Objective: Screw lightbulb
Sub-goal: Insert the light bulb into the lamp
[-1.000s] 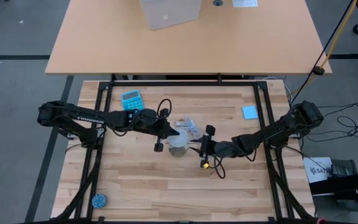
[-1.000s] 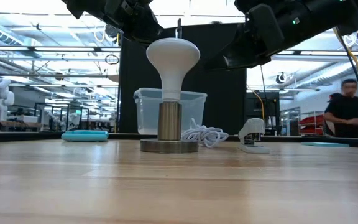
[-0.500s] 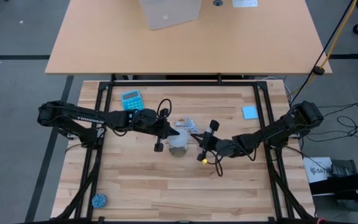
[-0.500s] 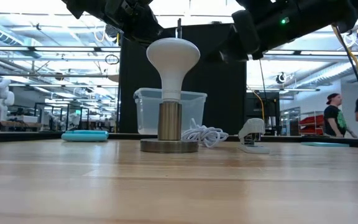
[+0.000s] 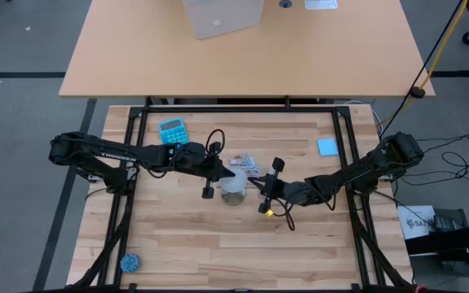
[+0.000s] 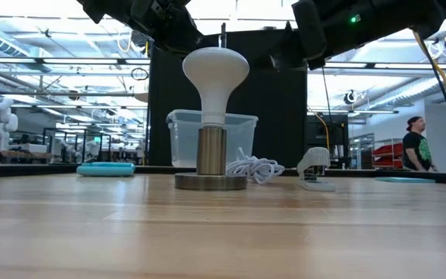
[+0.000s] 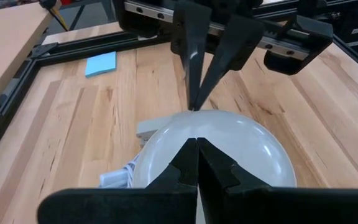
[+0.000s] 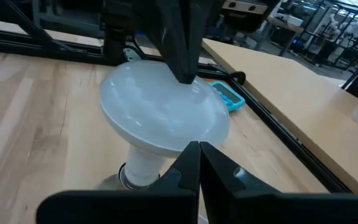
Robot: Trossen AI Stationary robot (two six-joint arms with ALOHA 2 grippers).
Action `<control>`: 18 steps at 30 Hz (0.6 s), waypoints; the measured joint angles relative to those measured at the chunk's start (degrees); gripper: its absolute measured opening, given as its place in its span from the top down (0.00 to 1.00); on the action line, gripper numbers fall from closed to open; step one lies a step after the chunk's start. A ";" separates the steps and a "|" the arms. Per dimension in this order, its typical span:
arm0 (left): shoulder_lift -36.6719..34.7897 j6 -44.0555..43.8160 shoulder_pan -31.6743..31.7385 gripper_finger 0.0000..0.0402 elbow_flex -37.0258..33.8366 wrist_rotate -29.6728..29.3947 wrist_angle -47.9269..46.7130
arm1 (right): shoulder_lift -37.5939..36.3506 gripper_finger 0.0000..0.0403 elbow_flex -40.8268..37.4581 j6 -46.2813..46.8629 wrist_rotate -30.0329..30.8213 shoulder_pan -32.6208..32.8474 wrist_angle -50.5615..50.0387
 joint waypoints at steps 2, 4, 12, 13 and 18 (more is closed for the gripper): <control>0.00 0.00 0.00 1.00 0.00 0.00 -0.02 | 0.00 1.00 0.07 -0.42 -0.44 0.02 0.02; 0.00 -0.02 0.00 1.00 0.00 0.00 -0.06 | 0.00 1.00 0.07 -1.03 -1.73 0.00 0.02; 0.00 -0.08 0.00 1.00 0.00 -1.44 -0.20 | -0.03 1.00 0.08 -2.67 -6.03 0.12 0.10; 0.00 -0.07 0.00 1.00 0.00 -1.48 -0.17 | -0.04 1.00 0.09 -2.75 -6.57 0.13 0.06; 0.00 -0.07 0.00 1.00 0.00 -1.60 0.34 | -0.02 1.00 0.09 -4.07 -7.75 0.78 -0.88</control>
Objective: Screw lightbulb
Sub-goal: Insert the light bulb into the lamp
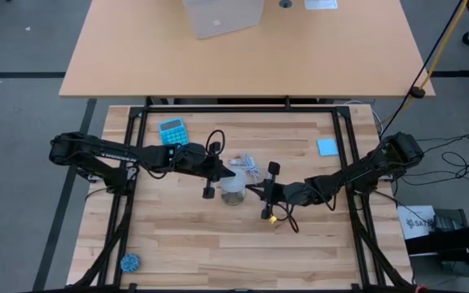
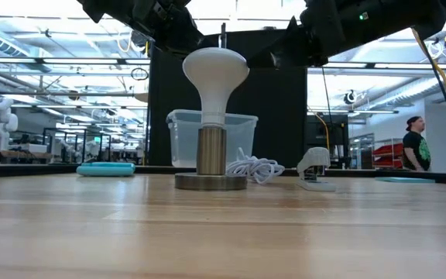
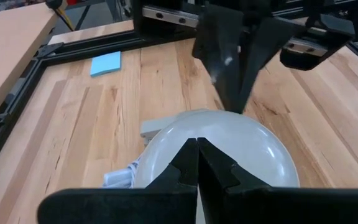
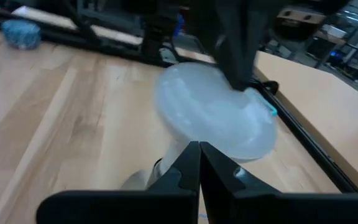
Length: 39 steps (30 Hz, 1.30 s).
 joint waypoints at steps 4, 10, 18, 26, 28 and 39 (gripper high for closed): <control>0.00 0.03 0.00 1.00 0.00 0.00 0.06 | 0.00 1.00 0.00 -1.25 -2.34 0.57 -0.09; 0.00 0.02 -0.21 1.00 0.00 0.04 0.05 | 0.00 1.00 0.00 -2.10 2.68 1.26 -1.16; 0.00 0.13 -1.14 1.00 0.00 0.04 0.05 | 0.00 1.00 0.11 0.22 14.75 0.44 -2.71; 0.00 0.15 -1.11 1.00 0.00 0.11 -0.01 | 3.88 1.00 4.60 0.11 15.09 -1.19 -3.58; -0.04 0.13 -1.14 1.00 -0.02 0.29 -0.46 | 5.65 1.00 6.33 -0.24 16.15 -1.47 -4.25; -0.08 0.11 -1.21 1.00 0.04 -0.08 -2.11 | 7.31 1.00 9.60 -1.51 16.41 -0.38 -6.85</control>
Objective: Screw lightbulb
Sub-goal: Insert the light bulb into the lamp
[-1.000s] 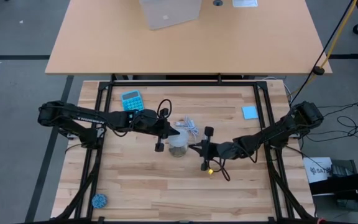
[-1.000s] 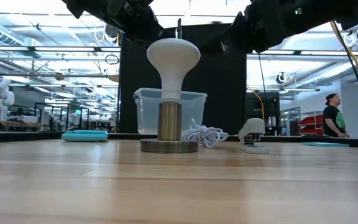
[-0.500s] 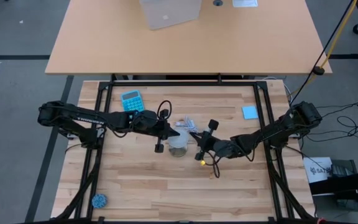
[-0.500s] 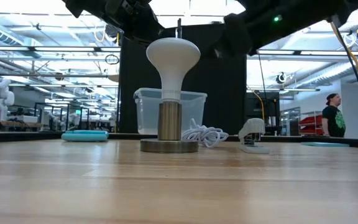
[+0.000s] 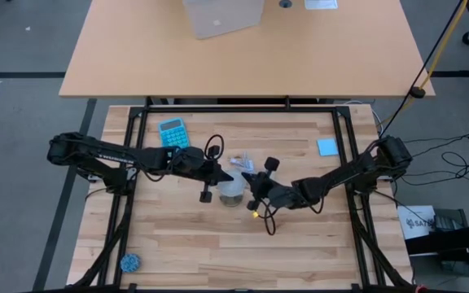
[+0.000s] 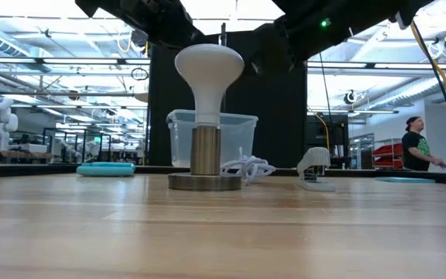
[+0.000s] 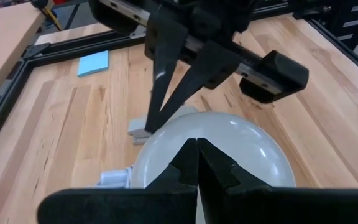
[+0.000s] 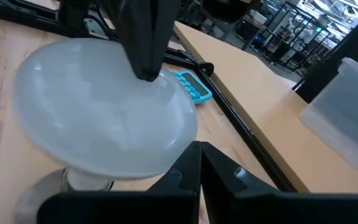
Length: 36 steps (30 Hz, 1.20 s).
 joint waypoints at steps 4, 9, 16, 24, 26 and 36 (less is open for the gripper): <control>0.00 0.03 0.00 1.00 0.00 -0.36 -0.18 | -0.67 1.00 -0.04 -0.02 -0.20 0.82 -0.96; 0.00 0.22 0.03 1.00 0.00 -2.15 -0.39 | -0.91 1.00 -0.04 -0.51 -0.30 1.70 -1.67; 0.04 0.19 0.11 1.00 0.03 -3.39 -0.53 | -0.95 1.00 0.02 -3.49 -1.98 3.34 -1.74; 0.11 0.13 0.13 1.00 0.03 -3.52 -0.34 | -0.82 1.00 0.02 -7.08 -2.19 5.21 -2.09; 0.11 0.02 0.13 1.00 0.03 -3.52 -0.37 | -0.82 1.00 0.02 -7.27 -1.61 5.32 -2.12; 0.11 0.02 -0.83 1.00 0.00 -3.50 -0.36 | -0.84 1.00 0.02 -2.25 2.34 3.20 -5.87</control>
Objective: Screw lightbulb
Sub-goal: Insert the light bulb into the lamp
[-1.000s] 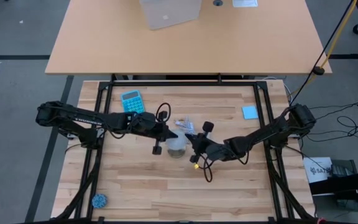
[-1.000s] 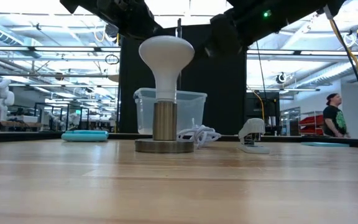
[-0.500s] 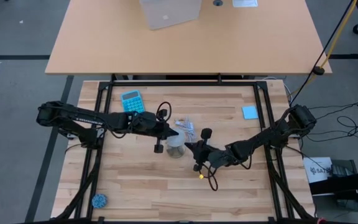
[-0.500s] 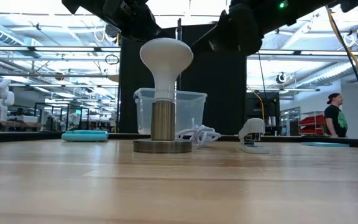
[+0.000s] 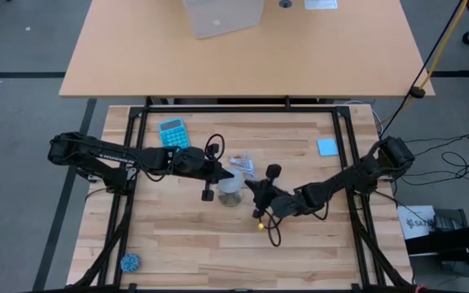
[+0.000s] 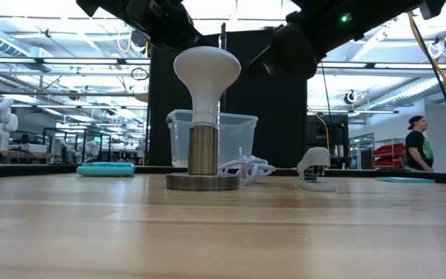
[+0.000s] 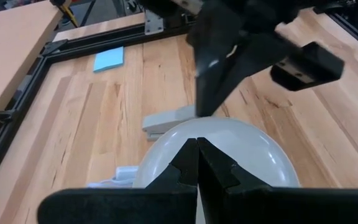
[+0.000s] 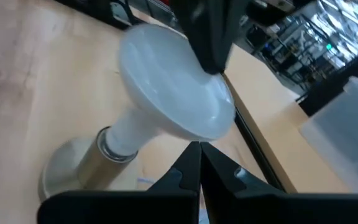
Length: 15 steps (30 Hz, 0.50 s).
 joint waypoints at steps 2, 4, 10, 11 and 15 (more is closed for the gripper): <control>-0.01 0.03 -0.32 1.00 0.00 0.00 0.04 | 0.00 1.00 0.00 1.59 -0.04 -0.99 -0.22; -0.01 0.04 -0.48 1.00 -0.02 0.01 0.22 | 0.00 1.00 0.00 3.45 -0.04 -2.12 0.18; -0.02 0.07 -0.48 1.00 -0.02 0.05 0.25 | 0.00 1.00 0.00 8.29 -1.39 -5.63 0.31; -0.02 0.07 -0.48 1.00 -0.02 0.07 0.25 | 0.00 1.00 0.00 8.32 -2.92 -5.96 0.47; -0.02 0.08 -0.48 1.00 -0.02 0.35 0.21 | -0.02 1.00 -0.02 6.96 -7.54 -6.25 2.75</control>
